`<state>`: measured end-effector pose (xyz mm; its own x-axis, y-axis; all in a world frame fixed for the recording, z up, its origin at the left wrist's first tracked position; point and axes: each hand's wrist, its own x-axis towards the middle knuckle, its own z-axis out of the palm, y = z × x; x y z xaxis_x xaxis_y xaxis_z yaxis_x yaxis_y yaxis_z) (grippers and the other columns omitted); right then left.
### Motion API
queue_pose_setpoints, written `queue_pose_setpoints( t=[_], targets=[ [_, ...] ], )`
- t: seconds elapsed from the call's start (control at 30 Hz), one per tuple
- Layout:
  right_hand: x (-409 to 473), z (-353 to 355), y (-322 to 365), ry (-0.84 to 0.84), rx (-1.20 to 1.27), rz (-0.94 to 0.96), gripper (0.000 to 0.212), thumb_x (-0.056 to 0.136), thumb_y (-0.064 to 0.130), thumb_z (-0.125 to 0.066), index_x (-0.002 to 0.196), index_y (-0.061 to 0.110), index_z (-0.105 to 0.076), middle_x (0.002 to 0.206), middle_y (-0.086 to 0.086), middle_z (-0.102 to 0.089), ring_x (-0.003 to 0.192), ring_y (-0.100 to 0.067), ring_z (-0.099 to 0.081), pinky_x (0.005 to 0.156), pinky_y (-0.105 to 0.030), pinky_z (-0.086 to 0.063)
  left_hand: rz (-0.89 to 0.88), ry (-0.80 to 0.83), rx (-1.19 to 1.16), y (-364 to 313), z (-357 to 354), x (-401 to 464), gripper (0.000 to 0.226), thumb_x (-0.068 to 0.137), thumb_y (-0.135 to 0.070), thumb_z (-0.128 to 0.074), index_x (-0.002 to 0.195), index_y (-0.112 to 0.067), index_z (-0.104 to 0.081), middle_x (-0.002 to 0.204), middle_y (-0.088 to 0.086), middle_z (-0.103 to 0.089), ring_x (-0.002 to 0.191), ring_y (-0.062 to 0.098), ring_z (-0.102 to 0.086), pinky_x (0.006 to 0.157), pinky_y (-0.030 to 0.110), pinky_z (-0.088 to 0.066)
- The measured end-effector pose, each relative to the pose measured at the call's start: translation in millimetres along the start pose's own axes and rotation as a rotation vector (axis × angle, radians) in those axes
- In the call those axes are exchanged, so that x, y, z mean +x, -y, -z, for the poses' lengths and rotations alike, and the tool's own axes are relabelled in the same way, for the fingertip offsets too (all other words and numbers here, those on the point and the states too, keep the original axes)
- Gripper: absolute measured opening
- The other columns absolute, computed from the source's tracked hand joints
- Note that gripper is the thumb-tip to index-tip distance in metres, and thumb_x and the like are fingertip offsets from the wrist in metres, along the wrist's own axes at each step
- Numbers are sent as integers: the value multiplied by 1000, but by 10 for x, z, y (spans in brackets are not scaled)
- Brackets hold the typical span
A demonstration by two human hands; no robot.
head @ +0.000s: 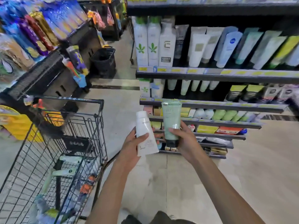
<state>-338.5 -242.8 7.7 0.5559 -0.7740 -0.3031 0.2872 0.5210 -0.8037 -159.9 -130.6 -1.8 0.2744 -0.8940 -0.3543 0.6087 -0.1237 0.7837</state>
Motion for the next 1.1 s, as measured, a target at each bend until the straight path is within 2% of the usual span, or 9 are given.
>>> queue_pose_setpoints(
  t=[0.07,0.1,0.27,0.37,0.5,0.63,0.73,0.93,1.1],
  targets=[
    [-37,241,80,-8,-16,0,54,81,2,-75,133,12,-61,118,-20,-72,100,-39,-67,97,-59,-52,29,-3,-7,92,-215,6,53,88,-2,-66,139,-12,-56,133,22,-65,115,37,-68,81,44,-60],
    [-43,342,117,-13,-18,2,52,83,1,-73,133,12,-61,118,-19,-73,100,-38,-68,96,-57,-52,41,-5,-10,142,-292,17,54,88,-2,-67,139,-12,-56,132,20,-66,113,36,-68,80,42,-60],
    [45,645,255,-41,-8,-16,49,88,1,-67,136,9,-60,121,-17,-73,92,-27,-73,82,-40,-59,85,-11,23,336,-512,179,55,87,-2,-68,139,-12,-56,126,19,-68,109,35,-71,78,40,-59],
    [208,724,291,-27,19,-32,51,88,2,-67,138,5,-58,119,-19,-71,87,-27,-73,74,-34,-60,102,-10,37,374,-555,339,55,88,-3,-66,141,-11,-53,128,21,-67,112,37,-70,78,40,-59],
    [585,785,302,-28,87,-88,48,92,3,-66,139,4,-56,117,-18,-69,94,-34,-70,78,-39,-60,122,-44,57,333,-519,643,59,85,-6,-73,140,-14,-55,132,21,-66,116,36,-67,83,43,-58],
    [1024,802,312,-51,89,-142,49,93,4,-67,140,-1,-54,112,-18,-68,92,-32,-70,75,-40,-61,143,-33,32,228,-508,984,53,87,-5,-68,138,-14,-56,127,16,-69,107,28,-71,78,38,-59],
    [1390,833,332,-63,28,-136,49,93,1,-65,140,-2,-53,113,-17,-71,94,-30,-70,84,-40,-59,157,-24,12,192,-486,1204,52,90,-4,-65,140,-14,-54,134,20,-65,107,30,-71,77,39,-60],
    [2071,876,434,-74,-108,-108,50,89,-2,-72,135,9,-59,129,-13,-71,118,-29,-67,98,-42,-56,170,32,12,68,-515,1355,41,98,4,-53,137,-11,-54,118,15,-73,94,28,-75,71,37,-61],
    [2581,887,545,-71,-132,-97,47,91,-1,-72,135,6,-58,127,-14,-71,115,-29,-69,92,-41,-59,164,-2,-6,28,-481,1439,42,96,1,-56,137,-10,-55,121,20,-70,104,35,-72,80,44,-61]
  ],
)
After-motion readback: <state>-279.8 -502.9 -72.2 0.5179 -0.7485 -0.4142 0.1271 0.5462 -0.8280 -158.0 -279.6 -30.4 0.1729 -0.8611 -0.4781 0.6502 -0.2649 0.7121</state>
